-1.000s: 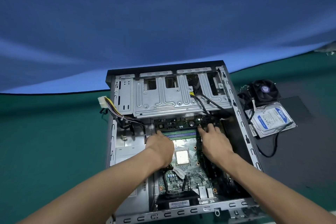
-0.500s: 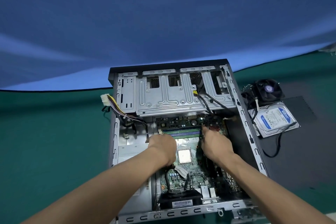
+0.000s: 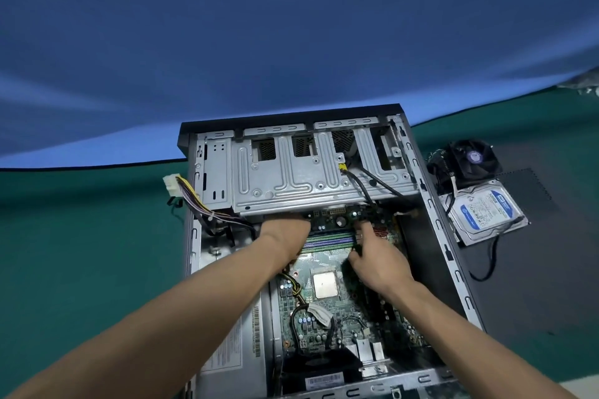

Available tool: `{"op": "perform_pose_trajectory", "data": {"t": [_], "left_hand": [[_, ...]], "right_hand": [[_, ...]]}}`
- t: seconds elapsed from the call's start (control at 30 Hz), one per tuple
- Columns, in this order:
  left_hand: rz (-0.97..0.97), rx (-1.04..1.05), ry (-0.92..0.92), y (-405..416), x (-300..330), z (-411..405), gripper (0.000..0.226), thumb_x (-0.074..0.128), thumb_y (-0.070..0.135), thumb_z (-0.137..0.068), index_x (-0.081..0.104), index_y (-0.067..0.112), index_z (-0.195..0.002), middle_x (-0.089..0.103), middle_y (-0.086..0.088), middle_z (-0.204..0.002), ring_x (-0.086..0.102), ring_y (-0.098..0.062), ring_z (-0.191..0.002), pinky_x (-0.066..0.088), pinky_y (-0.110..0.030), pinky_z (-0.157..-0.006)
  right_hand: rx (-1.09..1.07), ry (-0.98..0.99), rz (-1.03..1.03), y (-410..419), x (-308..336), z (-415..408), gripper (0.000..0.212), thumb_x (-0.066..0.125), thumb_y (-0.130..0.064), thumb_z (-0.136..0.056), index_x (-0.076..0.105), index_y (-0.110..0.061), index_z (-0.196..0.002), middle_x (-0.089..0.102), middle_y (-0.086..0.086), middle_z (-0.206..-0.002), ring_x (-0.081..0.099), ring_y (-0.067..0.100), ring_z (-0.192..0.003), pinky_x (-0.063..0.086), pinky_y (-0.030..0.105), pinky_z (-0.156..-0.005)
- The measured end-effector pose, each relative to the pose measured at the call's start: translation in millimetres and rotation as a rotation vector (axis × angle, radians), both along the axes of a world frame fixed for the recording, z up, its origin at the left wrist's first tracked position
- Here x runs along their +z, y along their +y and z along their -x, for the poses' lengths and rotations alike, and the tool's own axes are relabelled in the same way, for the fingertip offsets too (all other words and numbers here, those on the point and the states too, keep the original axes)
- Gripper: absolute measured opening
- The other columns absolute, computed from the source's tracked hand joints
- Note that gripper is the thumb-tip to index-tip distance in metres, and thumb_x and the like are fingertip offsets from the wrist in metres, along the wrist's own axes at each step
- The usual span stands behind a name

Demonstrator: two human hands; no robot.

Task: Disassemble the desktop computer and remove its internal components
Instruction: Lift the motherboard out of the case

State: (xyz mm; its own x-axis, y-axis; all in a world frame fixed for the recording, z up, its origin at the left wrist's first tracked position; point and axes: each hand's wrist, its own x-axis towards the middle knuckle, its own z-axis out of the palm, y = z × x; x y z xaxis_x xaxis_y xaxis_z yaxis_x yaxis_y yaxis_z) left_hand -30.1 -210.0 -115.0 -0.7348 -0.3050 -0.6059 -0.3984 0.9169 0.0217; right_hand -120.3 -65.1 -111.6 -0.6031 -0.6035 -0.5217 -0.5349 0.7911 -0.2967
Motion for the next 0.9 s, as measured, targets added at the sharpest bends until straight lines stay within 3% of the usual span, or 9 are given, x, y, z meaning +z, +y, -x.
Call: {"op": "perform_pose_trajectory", "data": {"t": [0.1, 0.17, 0.23, 0.3, 0.43, 0.53, 0.63, 0.73, 0.9], "left_hand": [[0.038, -0.125, 0.031, 1, 6, 0, 0.025, 0.042, -0.007, -0.093, 0.062, 0.005, -0.102, 0.054, 0.001, -0.086, 0.052, -0.017, -0.078, 0.045, -0.027, -0.069], [0.069, -0.169, 0.06, 1, 14, -4, 0.026, 0.042, -0.004, -0.093, 0.063, 0.007, -0.104, 0.064, -0.002, -0.092, 0.061, -0.021, -0.084, 0.049, -0.032, -0.069], [0.095, -0.23, 0.103, 1, 26, -10, 0.025, 0.044, 0.002, -0.091, 0.061, 0.009, -0.107, 0.068, -0.004, -0.096, 0.064, -0.025, -0.086, 0.049, -0.036, -0.069], [0.094, -0.286, 0.156, 3, 38, -16, 0.025, 0.044, 0.007, -0.089, 0.057, 0.008, -0.111, 0.067, -0.006, -0.09, 0.062, -0.026, -0.077, 0.046, -0.035, -0.066], [0.001, -0.27, 0.235, 13, 65, -25, 0.016, 0.044, 0.012, -0.088, 0.049, 0.014, -0.102, 0.058, -0.005, -0.08, 0.055, -0.027, -0.069, 0.043, -0.034, -0.062], [-0.042, -0.241, 0.319, 26, 83, -30, 0.002, 0.04, 0.018, -0.091, 0.041, 0.019, -0.09, 0.061, -0.005, -0.085, 0.057, -0.027, -0.07, 0.043, -0.035, -0.063], [-0.041, -0.314, 0.438, 46, 96, -35, 0.026, 0.031, 0.041, -0.098, 0.044, 0.019, -0.092, 0.061, -0.003, -0.085, 0.055, -0.026, -0.067, 0.033, -0.032, -0.058], [-0.1, -0.302, 0.502, 69, 110, -36, 0.045, 0.019, 0.055, -0.094, 0.047, 0.02, -0.09, 0.061, 0.001, -0.082, 0.053, -0.022, -0.064, 0.032, -0.032, -0.057], [-0.036, -0.115, 0.453, 102, 113, -13, 0.019, 0.034, 0.03, -0.093, 0.042, 0.018, -0.08, 0.059, -0.001, -0.086, 0.053, -0.024, -0.071, 0.037, -0.033, -0.062]], "right_hand": [[0.002, 0.036, 0.058, 0, 1, -1, 0.027, 0.048, -0.028, -0.095, 0.039, -0.017, -0.118, 0.06, 0.001, -0.086, 0.056, 0.024, -0.077, 0.036, 0.03, -0.062], [-0.017, 0.041, 0.125, -1, 2, -1, 0.017, 0.043, -0.035, -0.097, 0.048, -0.02, -0.103, 0.06, -0.004, -0.078, 0.056, 0.018, -0.07, 0.033, 0.028, -0.056], [-0.104, -0.062, 0.181, -5, 6, -3, 0.038, 0.035, -0.046, -0.099, 0.051, -0.02, -0.077, 0.059, -0.005, -0.065, 0.055, 0.013, -0.06, 0.033, 0.027, -0.052], [-0.301, -0.297, 0.273, -9, 12, -5, 0.053, 0.033, -0.049, -0.099, 0.057, -0.016, -0.065, 0.064, 0.002, -0.059, 0.058, 0.016, -0.052, 0.041, 0.029, -0.054], [-0.477, -0.528, 0.299, -10, 24, -9, 0.043, 0.044, -0.039, -0.098, 0.061, -0.01, -0.072, 0.063, 0.001, -0.053, 0.051, 0.011, -0.036, 0.034, 0.018, -0.037], [-0.59, -0.681, 0.348, -8, 36, -10, 0.028, 0.049, -0.024, -0.097, 0.059, -0.007, -0.077, 0.062, 0.001, -0.052, 0.049, 0.01, -0.033, 0.032, 0.016, -0.036], [-0.595, -0.736, 0.408, 0, 56, -8, 0.023, 0.048, -0.015, -0.095, 0.059, -0.003, -0.078, 0.061, 0.002, -0.049, 0.051, 0.012, -0.034, 0.035, 0.017, -0.036], [-0.489, -0.728, 0.484, 20, 78, -2, 0.029, 0.046, -0.007, -0.092, 0.058, -0.006, -0.065, 0.058, 0.003, -0.044, 0.055, 0.015, -0.036, 0.04, 0.022, -0.041], [-0.305, -0.568, 0.608, 72, 102, 29, 0.03, 0.046, -0.019, -0.099, 0.054, 0.0, -0.077, 0.06, 0.01, -0.054, 0.061, 0.018, -0.045, 0.037, 0.025, -0.04]]}}
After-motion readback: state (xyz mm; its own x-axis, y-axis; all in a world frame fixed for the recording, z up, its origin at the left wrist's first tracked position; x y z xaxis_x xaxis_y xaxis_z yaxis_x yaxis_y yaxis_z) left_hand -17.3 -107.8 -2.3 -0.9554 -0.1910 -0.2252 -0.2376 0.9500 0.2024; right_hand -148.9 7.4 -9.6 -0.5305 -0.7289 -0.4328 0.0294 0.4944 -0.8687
